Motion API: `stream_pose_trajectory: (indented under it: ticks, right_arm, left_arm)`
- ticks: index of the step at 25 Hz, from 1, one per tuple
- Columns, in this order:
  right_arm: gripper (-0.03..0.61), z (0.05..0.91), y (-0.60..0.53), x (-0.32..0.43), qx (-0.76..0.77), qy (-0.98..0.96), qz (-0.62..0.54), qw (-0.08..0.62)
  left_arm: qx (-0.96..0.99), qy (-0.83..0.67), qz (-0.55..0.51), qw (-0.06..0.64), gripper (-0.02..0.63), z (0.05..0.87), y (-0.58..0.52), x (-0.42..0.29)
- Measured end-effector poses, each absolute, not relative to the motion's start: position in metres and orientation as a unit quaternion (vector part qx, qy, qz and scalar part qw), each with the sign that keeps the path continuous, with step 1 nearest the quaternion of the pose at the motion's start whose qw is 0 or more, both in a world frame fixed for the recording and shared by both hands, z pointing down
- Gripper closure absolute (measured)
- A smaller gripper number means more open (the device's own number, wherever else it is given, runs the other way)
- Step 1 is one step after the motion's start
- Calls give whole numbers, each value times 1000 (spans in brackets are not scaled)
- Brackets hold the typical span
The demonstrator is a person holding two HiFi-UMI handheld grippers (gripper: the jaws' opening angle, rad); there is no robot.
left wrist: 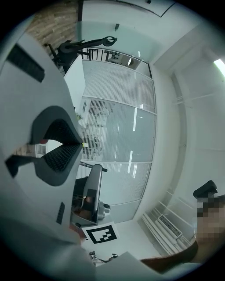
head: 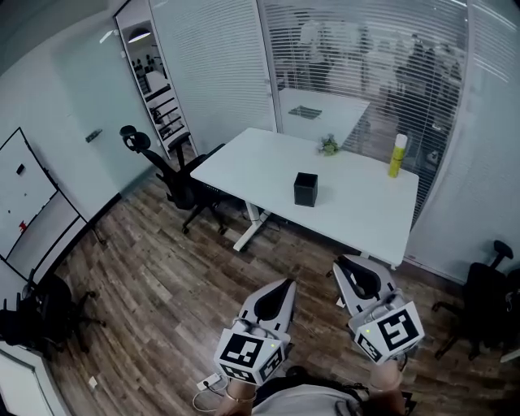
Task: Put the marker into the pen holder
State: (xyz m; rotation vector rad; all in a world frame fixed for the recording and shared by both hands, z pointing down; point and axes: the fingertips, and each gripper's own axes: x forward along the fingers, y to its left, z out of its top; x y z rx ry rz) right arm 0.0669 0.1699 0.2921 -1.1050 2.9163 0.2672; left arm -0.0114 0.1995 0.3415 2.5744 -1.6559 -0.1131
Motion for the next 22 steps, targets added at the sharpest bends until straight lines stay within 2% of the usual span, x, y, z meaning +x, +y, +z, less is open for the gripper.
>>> stream_pose_trajectory:
  ticks: [22]
  right_arm:
    - [523,292,95,51,-372,925,74,13]
  left_arm:
    - [852,-521,-28,45,595,350,123,-22]
